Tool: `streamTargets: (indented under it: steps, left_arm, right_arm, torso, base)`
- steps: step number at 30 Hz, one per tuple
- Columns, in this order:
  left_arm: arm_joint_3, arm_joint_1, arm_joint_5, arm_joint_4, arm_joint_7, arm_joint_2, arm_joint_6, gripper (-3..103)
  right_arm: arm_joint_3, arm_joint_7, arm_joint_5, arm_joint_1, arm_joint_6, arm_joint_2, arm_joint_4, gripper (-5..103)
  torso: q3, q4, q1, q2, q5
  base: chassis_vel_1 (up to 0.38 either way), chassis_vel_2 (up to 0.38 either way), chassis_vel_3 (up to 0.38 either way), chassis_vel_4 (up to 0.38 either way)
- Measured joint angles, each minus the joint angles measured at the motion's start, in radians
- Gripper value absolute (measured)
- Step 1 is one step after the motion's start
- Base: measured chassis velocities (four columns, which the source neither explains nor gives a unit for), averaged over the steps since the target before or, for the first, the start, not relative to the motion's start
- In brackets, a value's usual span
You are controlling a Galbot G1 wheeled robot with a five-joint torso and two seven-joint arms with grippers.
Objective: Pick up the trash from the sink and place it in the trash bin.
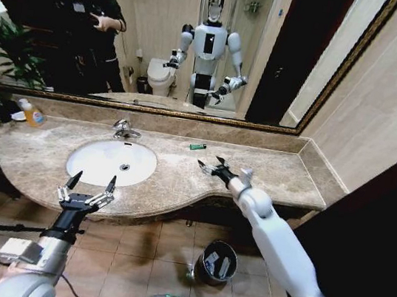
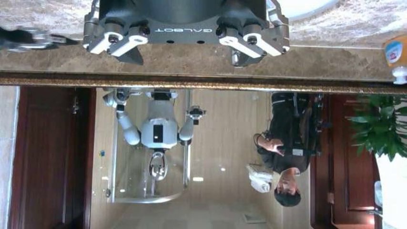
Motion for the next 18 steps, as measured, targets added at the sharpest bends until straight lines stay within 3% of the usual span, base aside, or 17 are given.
streamTargets:
  steps: [7, 18]
  left_arm:
    - [0.000, 0.000, 0.000, 0.000, 0.000, 0.000, 0.000, 100]
    - [0.000, 0.000, 0.000, 0.000, 0.000, 0.000, 0.000, 100]
  right_arm:
    - [-0.090, -0.034, -0.081, 0.148, 0.048, 0.075, -0.244, 100]
    - [-0.119, -0.038, -0.149, 0.255, 0.068, 0.158, -0.405, 100]
  torso:
    - [0.000, -0.0001, 0.000, 0.000, 0.0002]
    - [0.000, 0.0000, 0.000, 0.000, 0.0000]
  base:
    - [0.000, 0.000, 0.000, 0.000]
    - [0.000, 0.000, 0.000, 0.000]
